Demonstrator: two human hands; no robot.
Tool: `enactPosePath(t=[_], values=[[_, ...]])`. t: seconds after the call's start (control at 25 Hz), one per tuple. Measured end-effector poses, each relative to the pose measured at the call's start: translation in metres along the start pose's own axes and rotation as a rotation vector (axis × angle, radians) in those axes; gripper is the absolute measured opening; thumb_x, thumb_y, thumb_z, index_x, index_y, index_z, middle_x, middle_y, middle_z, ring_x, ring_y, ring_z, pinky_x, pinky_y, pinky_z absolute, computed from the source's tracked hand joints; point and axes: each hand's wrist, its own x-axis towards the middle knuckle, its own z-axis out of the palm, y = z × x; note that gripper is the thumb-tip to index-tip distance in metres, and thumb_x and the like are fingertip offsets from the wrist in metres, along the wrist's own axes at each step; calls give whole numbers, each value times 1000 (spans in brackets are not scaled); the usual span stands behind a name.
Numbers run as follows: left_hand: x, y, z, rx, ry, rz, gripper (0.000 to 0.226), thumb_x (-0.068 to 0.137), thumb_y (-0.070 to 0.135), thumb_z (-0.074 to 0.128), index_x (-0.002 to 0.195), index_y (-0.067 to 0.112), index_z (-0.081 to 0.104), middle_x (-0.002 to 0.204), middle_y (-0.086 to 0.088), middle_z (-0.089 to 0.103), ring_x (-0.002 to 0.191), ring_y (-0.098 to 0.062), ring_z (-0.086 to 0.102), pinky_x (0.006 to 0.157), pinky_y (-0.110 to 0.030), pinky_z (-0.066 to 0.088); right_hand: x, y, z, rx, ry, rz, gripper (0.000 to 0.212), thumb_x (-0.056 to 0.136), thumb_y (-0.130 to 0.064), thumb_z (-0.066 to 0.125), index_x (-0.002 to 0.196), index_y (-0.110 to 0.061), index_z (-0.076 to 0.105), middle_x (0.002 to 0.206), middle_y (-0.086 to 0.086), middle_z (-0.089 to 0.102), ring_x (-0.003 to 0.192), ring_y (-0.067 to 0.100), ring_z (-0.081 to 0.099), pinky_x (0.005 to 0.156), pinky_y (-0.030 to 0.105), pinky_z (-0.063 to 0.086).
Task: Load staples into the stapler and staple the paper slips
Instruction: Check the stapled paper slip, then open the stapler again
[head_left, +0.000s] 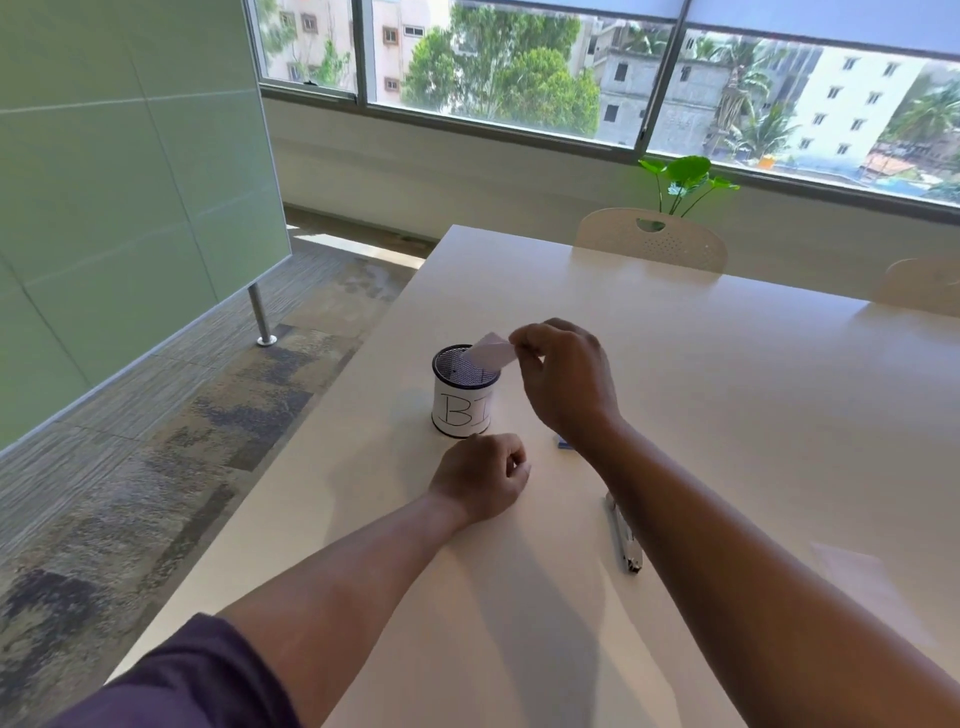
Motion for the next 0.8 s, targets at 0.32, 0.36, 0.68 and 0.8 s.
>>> enactPosePath(t=[0.32,0.36,0.68,0.8], values=[[4,-10,8,-18,23,6,14,84,40,58,79,27,61,66,12,65,68,-16,65,64,-27,50,25,-6,42,-270,-272,-84,22,95,-19,55,86,-22,75,88,-2,72,96,25,57,65,34,50],[5,-11,9,-23,26,8,13,84,39,58,79,27,61,67,11,67,69,-17,65,65,-27,50,27,-7,46,-318,-324,-76,21,93,-16,56,79,-22,72,83,-3,70,95,25,55,61,32,45],[4,-13,10,-24,38,13,13,87,37,61,83,24,64,73,8,72,73,-19,67,67,-30,52,23,-3,45,-139,-394,1,33,91,-7,54,78,-31,72,84,-1,72,92,32,54,67,34,43],[5,-14,11,-5,57,22,15,87,38,61,83,24,65,75,8,73,74,-18,68,67,-29,53,10,3,39,-69,-264,6,26,97,-12,56,110,-21,77,109,1,75,102,32,61,85,37,49]])
